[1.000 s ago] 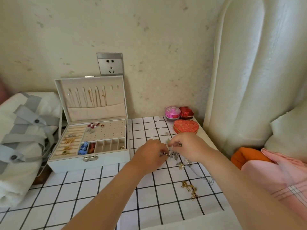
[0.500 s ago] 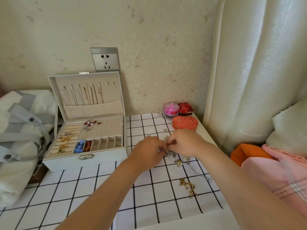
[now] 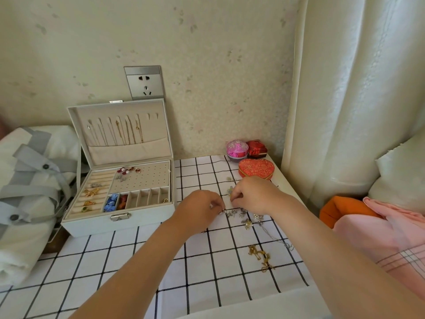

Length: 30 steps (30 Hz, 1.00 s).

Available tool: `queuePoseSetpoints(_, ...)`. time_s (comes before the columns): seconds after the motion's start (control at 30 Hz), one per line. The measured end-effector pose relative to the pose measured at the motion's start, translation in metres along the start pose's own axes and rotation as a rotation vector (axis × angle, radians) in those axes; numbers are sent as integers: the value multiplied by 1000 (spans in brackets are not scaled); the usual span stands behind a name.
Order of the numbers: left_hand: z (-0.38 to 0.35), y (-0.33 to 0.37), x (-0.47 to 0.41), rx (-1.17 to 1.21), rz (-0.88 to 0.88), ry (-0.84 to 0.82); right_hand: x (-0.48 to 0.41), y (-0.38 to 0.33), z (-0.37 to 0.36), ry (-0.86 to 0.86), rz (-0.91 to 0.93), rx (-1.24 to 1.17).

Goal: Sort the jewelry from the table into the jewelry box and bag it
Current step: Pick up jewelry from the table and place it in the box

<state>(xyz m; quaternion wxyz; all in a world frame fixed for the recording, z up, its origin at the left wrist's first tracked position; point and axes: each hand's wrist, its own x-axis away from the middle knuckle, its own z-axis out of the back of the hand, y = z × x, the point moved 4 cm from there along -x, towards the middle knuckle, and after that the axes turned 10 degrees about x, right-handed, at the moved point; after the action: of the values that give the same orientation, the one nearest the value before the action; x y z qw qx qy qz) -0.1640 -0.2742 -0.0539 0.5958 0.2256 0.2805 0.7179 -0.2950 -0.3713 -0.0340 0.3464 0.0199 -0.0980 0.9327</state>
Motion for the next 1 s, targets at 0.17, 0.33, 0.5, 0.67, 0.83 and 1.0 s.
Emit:
queuePoseSetpoints(0.17,1,1,-1,8,7,8,1,5,-2,9,-20,-105)
queuePoseSetpoints(0.33,3,5,-2,152,-26,71,3,13,5,77,-76,-353)
queuePoseSetpoints(0.5,13,16,-5,290,-100,159,2,2,11,115,-36,-533)
queuePoseSetpoints(0.67,26,11,-5,253,-73,300,2,-6,13,209,-57,-681)
queuePoseSetpoints(0.83,33,9,2,97,-28,329,3,-11,2,46,5,-356)
queuePoseSetpoints(1.0,29,8,8,48,0,288,3,-22,-6,-26,34,-192)
